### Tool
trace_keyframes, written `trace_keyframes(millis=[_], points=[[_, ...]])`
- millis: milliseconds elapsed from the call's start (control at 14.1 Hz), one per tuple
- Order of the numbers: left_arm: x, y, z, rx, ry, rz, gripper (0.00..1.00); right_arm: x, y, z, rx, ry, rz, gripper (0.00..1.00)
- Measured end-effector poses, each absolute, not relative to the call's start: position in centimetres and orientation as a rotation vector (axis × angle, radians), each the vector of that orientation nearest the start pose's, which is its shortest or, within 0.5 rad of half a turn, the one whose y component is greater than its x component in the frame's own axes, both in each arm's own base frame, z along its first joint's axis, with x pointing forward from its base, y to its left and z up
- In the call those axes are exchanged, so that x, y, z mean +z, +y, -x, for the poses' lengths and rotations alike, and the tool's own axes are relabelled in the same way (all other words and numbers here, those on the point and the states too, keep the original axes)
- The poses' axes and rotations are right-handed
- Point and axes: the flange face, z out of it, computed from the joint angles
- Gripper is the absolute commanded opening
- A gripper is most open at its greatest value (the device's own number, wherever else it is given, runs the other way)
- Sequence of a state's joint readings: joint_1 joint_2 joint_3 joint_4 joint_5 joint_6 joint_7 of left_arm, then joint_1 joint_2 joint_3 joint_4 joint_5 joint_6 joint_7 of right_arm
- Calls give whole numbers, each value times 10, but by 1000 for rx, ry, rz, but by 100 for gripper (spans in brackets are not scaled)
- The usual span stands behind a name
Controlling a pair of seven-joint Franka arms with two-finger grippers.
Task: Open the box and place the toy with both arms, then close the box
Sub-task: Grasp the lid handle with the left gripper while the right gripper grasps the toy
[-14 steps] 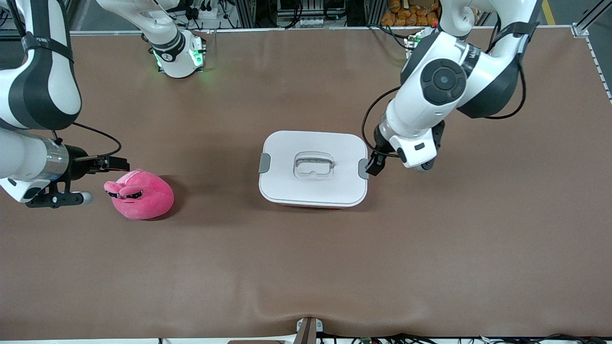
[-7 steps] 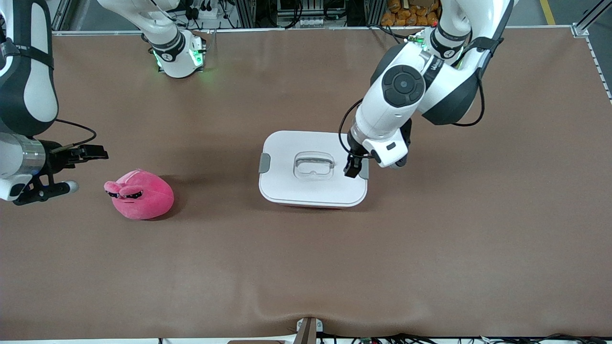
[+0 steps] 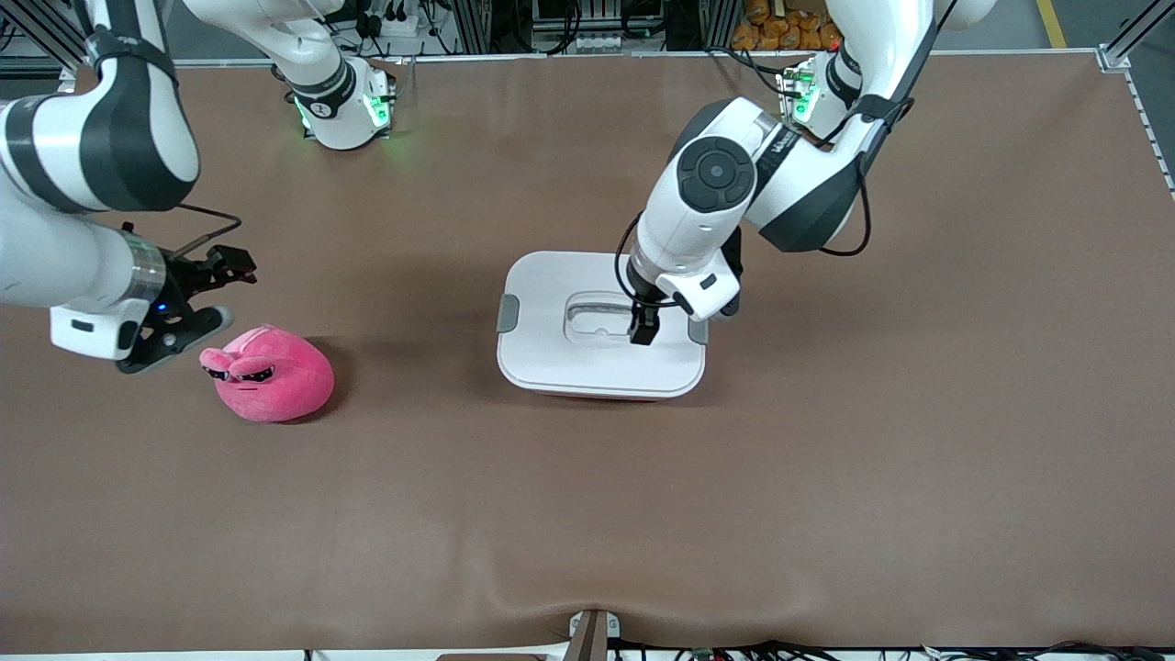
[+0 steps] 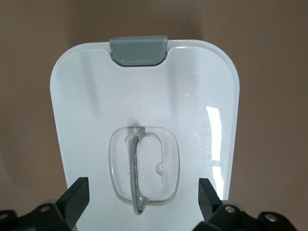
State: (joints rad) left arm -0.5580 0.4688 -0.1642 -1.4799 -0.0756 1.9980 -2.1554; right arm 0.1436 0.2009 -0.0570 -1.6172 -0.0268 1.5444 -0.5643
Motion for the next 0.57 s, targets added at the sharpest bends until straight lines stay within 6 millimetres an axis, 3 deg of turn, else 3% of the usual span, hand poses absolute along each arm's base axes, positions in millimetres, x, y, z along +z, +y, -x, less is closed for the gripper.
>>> trace_keyframes(millis=[354, 566], points=[[392, -469, -525, 161, -2245, 2281, 97, 467, 47, -603, 341, -1388, 2780, 100], [379, -486, -519, 142, -2285, 2258, 83, 446, 46, -617, 296, -1647, 2654, 100]])
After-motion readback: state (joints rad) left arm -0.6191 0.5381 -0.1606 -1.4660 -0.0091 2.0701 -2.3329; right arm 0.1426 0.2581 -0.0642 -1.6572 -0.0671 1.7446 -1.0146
